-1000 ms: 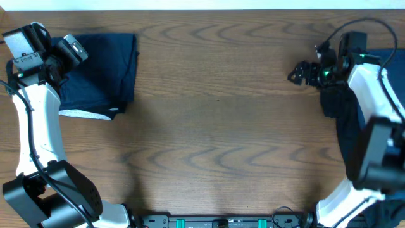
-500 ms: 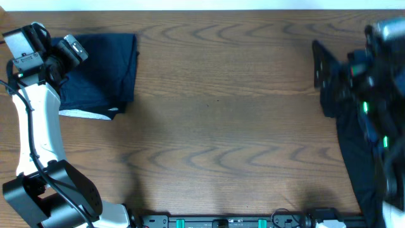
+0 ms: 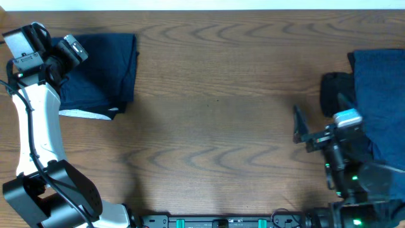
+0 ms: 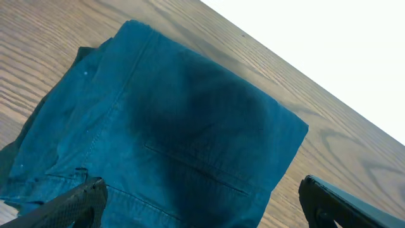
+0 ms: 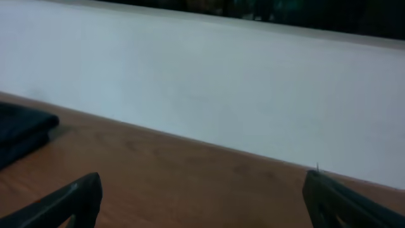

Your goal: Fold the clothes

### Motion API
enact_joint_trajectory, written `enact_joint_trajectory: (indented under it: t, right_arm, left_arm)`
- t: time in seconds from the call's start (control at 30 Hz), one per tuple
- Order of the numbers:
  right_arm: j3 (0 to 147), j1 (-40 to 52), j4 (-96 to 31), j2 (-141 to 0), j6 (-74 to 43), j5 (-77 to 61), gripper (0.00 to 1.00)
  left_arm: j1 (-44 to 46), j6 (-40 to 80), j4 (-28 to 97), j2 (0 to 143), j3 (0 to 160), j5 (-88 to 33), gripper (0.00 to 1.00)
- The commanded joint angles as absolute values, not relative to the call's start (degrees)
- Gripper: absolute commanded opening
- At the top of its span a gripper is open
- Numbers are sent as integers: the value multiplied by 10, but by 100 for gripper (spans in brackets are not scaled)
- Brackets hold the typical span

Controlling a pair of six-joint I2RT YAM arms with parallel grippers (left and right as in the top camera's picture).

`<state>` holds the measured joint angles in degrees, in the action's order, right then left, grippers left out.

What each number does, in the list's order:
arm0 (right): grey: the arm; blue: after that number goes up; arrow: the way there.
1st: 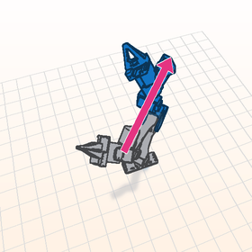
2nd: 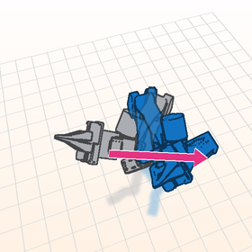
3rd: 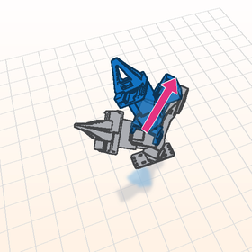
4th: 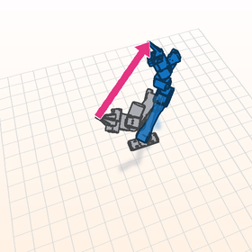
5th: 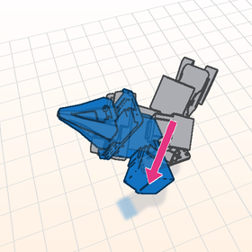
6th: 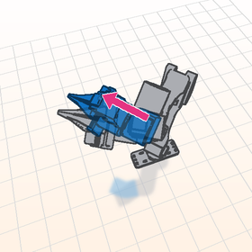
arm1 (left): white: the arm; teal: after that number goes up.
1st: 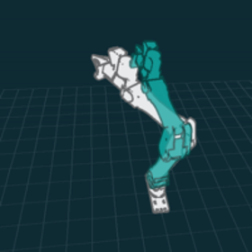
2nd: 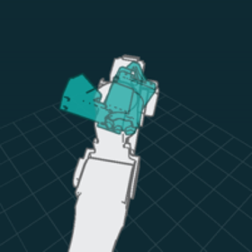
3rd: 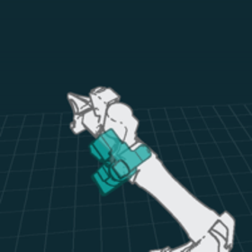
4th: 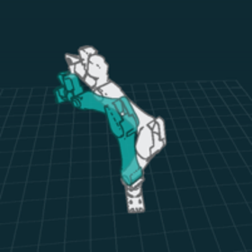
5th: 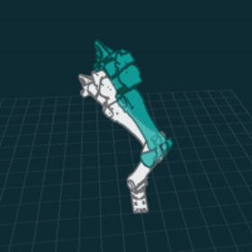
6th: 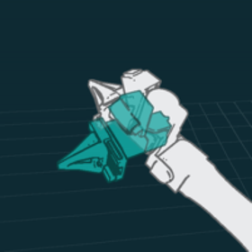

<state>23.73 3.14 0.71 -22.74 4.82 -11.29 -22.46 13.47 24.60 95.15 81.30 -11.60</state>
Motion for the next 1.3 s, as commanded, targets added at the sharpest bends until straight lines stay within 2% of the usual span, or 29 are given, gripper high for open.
enact_joint_trajectory:
  t: [0.0,0.43,0.9,1.27]
  right_arm:
    - [164,35,42,-174,39,-109,99]
    - [20,38,60,-19,28,-96,99]
    - [3,41,-36,-3,2,-47,99]
    - [3,41,-41,-3,-4,-17,99]
  left_arm:
    - [-226,132,246,955,813,-113,98]
    - [-226,132,246,955,813,-113,98]
    - [-226,132,246,955,813,-113,98]
    - [-226,132,246,955,813,-113,98]
